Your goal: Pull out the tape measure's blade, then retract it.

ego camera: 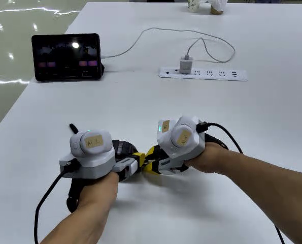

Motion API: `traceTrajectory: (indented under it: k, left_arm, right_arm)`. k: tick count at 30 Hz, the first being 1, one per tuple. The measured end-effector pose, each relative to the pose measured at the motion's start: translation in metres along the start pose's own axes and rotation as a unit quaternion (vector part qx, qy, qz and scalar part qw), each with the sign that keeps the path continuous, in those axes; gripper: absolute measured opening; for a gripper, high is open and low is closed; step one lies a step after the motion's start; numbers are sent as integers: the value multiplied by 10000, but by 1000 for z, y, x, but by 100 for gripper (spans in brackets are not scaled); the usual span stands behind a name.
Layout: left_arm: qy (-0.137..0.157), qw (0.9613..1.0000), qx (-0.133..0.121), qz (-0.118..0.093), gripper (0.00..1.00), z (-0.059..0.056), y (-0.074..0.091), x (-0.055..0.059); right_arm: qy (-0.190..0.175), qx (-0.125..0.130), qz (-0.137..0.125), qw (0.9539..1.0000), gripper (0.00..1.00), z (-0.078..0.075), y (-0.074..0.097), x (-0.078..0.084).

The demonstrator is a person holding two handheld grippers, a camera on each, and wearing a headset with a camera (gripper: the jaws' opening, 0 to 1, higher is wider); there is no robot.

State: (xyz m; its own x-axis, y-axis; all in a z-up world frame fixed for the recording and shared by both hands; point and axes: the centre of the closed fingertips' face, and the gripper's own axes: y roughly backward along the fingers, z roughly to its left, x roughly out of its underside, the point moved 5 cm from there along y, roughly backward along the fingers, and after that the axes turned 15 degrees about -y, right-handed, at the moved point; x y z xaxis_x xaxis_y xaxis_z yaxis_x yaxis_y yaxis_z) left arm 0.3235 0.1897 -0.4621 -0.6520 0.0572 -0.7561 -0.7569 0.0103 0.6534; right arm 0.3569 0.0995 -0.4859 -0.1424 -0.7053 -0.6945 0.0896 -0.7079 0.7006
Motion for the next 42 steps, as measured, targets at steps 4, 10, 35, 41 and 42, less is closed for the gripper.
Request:
traceTrajectory:
  k: [4, 10, 35, 41, 42]
  left_arm:
    - [1, 10000, -9, -8, 59, 0, 0, 0]
    - [-1, 10000, -3, -11, 59, -1, 1, 1]
    - [27, 10000, 94, -11, 63, -1, 0, 0]
    - [43, 9999, 100, 38, 63, -2, 0, 0]
    - [41, 9999, 108, 46, 63, -2, 0, 0]
  right_arm:
    - [-21, 16, -19, 10000, 11, 0, 0, 0]
    - [-13, 14, -26, 10000, 11, 0, -2, -1]
    - [-180, 130, -6, 9998, 12, 4, -2, -1]
    - [-194, 154, -18, 9997, 13, 4, 0, 0]
    - [-198, 159, -18, 9997, 13, 4, 1, 0]
